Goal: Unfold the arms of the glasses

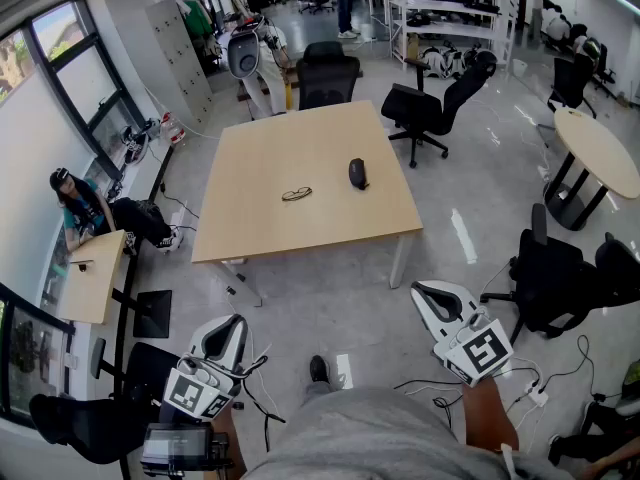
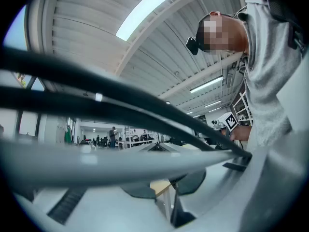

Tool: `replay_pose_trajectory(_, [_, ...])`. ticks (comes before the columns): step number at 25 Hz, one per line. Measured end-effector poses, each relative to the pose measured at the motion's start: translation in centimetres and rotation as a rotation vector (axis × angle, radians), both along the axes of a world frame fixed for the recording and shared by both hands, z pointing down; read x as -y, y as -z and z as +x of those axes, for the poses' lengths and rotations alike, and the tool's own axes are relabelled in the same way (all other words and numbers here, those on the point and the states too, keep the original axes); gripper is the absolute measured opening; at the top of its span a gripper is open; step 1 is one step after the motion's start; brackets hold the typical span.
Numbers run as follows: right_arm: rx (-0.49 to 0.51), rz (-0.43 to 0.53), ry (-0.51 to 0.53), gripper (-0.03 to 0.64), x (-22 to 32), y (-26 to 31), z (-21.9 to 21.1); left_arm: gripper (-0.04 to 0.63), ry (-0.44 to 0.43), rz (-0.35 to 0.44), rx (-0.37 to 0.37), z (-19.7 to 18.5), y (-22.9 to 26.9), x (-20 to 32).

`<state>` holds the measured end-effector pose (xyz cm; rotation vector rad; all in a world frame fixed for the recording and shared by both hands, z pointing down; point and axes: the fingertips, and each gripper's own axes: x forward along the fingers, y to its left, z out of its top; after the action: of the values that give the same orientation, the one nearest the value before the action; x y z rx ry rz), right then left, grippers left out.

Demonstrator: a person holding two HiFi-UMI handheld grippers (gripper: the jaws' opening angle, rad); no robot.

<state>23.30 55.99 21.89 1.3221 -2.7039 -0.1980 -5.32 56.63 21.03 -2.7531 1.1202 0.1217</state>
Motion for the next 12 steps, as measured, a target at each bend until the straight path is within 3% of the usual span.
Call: replay_pose_trajectory(12, [-0.007, -0.031, 0.0, 0.008, 3.9, -1.6, -0.7, 0.026, 0.034, -0.044, -0.019, -1.1, -2.4, 4.3])
